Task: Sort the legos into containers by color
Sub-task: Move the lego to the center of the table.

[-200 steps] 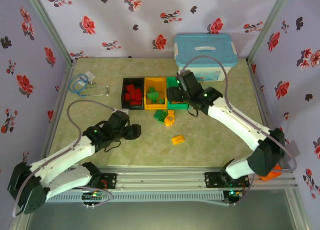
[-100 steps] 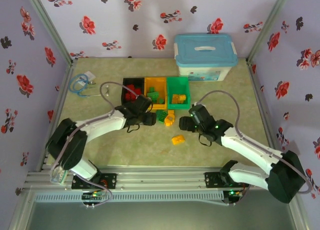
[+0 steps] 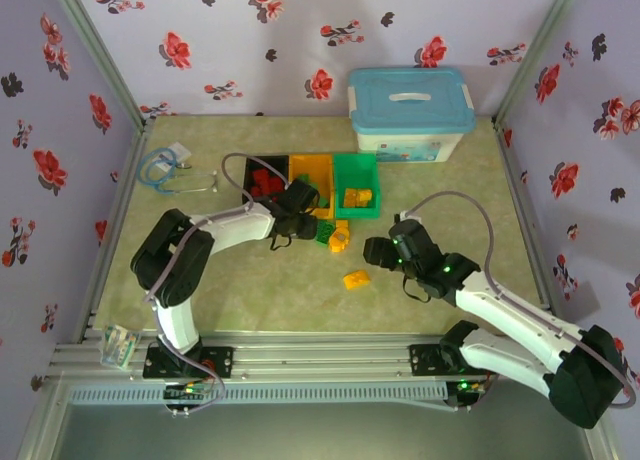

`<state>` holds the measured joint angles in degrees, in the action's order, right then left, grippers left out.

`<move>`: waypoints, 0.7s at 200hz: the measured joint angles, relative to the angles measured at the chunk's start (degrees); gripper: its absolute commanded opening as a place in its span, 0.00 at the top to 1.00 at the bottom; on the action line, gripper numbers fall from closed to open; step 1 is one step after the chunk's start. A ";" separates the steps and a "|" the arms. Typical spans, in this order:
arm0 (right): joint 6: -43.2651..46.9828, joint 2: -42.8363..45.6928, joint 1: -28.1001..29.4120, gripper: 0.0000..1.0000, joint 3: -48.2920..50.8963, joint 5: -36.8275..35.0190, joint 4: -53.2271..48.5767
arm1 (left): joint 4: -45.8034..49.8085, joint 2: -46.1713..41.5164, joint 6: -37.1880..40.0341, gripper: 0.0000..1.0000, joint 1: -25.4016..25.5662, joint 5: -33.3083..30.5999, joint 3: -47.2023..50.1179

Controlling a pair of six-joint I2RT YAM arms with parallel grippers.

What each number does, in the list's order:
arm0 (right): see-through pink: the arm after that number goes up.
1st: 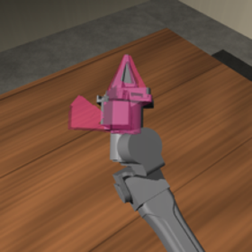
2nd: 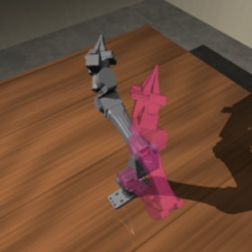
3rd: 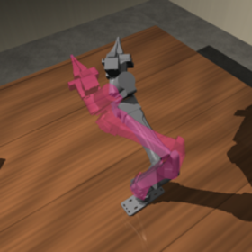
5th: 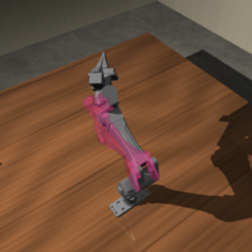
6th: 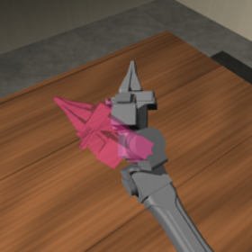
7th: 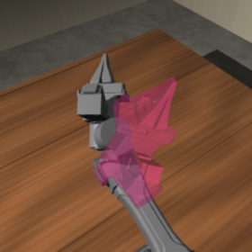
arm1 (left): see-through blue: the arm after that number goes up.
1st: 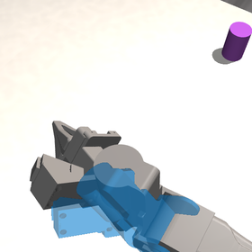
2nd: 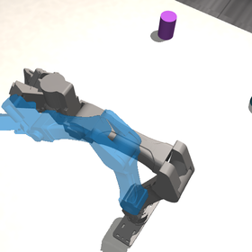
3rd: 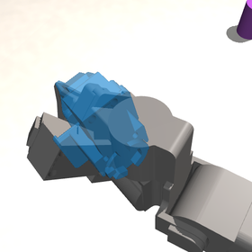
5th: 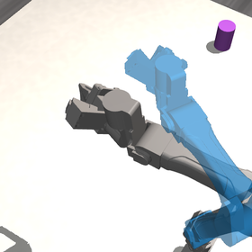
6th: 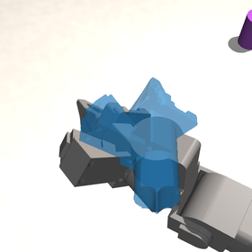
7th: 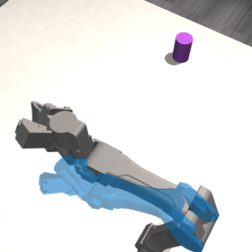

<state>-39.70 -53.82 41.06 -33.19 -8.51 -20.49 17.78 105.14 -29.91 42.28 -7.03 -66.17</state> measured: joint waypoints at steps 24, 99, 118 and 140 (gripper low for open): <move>-0.52 0.04 0.00 0.27 0.68 0.39 0.55 | -0.02 1.44 0.26 0.62 -0.20 -0.44 -1.14; -1.46 0.04 0.24 0.27 1.11 1.05 1.42 | -1.27 2.40 0.26 0.63 -0.20 -0.48 -1.14; -1.49 0.04 0.26 0.27 1.11 1.05 1.42 | -3.23 1.33 -0.13 0.63 0.04 -0.72 0.92; -1.49 0.04 0.26 0.27 1.11 1.05 1.42 | -5.05 -1.33 -1.03 0.63 0.70 -1.51 4.87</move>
<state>-41.19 -53.78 41.32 -32.08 -7.46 -19.07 12.73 103.81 -30.94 42.98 -8.54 -61.30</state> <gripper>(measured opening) 0.727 0.369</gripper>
